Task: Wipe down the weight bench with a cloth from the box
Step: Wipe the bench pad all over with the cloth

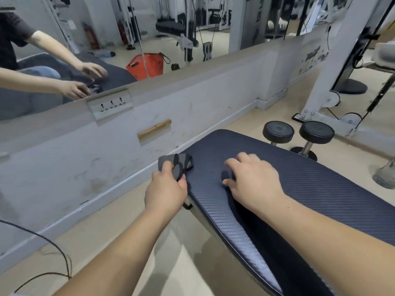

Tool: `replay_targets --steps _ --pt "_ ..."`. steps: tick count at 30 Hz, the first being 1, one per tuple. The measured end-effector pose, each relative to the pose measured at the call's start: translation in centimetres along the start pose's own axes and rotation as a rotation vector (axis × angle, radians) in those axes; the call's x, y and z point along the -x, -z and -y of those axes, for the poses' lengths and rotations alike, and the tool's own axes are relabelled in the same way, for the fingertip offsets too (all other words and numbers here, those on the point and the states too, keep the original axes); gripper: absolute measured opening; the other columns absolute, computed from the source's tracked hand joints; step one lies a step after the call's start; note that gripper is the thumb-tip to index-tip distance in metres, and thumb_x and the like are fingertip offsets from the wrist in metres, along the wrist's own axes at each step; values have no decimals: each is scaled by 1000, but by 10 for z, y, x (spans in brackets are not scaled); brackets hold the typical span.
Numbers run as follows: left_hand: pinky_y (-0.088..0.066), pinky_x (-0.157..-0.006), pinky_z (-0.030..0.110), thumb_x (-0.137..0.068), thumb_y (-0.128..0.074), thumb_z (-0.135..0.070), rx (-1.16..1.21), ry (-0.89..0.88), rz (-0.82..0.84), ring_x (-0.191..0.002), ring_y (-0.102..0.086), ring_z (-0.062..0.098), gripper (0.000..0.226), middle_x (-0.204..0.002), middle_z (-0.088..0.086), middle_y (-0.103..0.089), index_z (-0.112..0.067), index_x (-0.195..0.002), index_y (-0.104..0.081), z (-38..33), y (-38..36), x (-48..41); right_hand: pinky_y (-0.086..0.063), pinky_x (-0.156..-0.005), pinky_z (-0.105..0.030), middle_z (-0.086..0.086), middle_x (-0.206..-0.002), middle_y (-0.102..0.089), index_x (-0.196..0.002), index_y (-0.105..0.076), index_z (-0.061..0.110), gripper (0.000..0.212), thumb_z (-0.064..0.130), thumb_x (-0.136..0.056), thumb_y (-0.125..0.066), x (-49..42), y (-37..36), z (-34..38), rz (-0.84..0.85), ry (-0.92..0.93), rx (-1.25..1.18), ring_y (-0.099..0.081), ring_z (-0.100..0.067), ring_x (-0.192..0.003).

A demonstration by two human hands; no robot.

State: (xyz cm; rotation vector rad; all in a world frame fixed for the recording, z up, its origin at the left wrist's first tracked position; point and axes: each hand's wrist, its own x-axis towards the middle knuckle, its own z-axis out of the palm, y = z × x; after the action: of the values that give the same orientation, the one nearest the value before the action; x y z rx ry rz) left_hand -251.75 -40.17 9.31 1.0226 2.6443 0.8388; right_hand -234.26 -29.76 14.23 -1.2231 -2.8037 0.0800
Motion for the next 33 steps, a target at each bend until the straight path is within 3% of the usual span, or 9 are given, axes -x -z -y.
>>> replay_targets --steps 6,9,13,17,21,23,27,30,33 --pt "-58 -82 41 -87 -61 -50 51 89 303 -91 -71 35 48 -109 9 -66 -20 -118 -40 -28 8 70 -49 -80 -33 12 -103 -55 -109 -68 34 25 51 -97 -55 82 18 -30 94 -60 -224 -56 -16 -110" --pt "-58 -68 35 -79 -68 -31 271 293 465 -72 -72 30 48 -101 15 -70 -15 -116 -42 -50 23 88 -55 -83 -37 15 -95 -58 -99 -70 34 22 50 -97 -55 118 32 -41 155 -96 -313 -59 -14 -97" --pt "-48 -51 27 -84 -64 -14 350 358 445 -55 -64 26 34 -85 15 -69 -7 -115 -51 -74 22 122 -55 -77 -35 14 -87 -66 -95 -70 31 24 47 -99 -52 161 47 -49 146 -72 -306 -63 -16 -88" --pt "-53 -51 29 -74 -72 -34 360 348 375 -81 -72 31 52 -105 13 -68 -18 -113 -42 -80 -1 173 -52 -78 -34 13 -93 -62 -99 -67 31 23 47 -100 -50 200 48 -67 101 -47 -220 -54 -14 -91" --pt "-51 -45 26 -77 -73 -20 512 406 532 -53 -65 23 48 -91 15 -73 -5 -119 -57 -99 -25 229 -44 -71 -32 11 -85 -61 -93 -67 29 23 46 -99 -52 222 49 -88 99 -74 -224 -53 -17 -85" --pt "-54 -51 31 -70 -72 -28 603 427 543 -60 -68 25 54 -88 11 -74 -6 -118 -57 -115 -45 263 -43 -68 -31 11 -81 -61 -87 -65 29 23 46 -99 -53 236 48 -97 97 -91 -230 -55 -18 -83" --pt "-57 -92 42 -89 -66 -34 684 468 385 -94 -65 27 44 -93 -4 -61 -13 -116 -39 -136 -74 312 -47 -70 -32 13 -77 -58 -84 -58 32 18 44 -97 -54 267 50 -115 148 -136 -228 -56 -18 -83" --pt "-55 -92 39 -95 -63 -31 693 468 385 -89 -62 23 39 -90 -7 -55 -12 -119 -39 -145 -80 326 -44 -70 -33 13 -87 -59 -97 -57 33 11 40 -99 -50 291 55 -131 168 -194 -199 -56 -20 -87" --pt "-61 -87 50 -91 -63 -33 672 445 531 -87 -65 24 39 -96 1 -60 -14 -117 -40 -160 -88 345 -43 -69 -33 11 -88 -62 -98 -55 33 9 37 -99 -48 321 58 -147 199 -262 -163 -57 -20 -88"
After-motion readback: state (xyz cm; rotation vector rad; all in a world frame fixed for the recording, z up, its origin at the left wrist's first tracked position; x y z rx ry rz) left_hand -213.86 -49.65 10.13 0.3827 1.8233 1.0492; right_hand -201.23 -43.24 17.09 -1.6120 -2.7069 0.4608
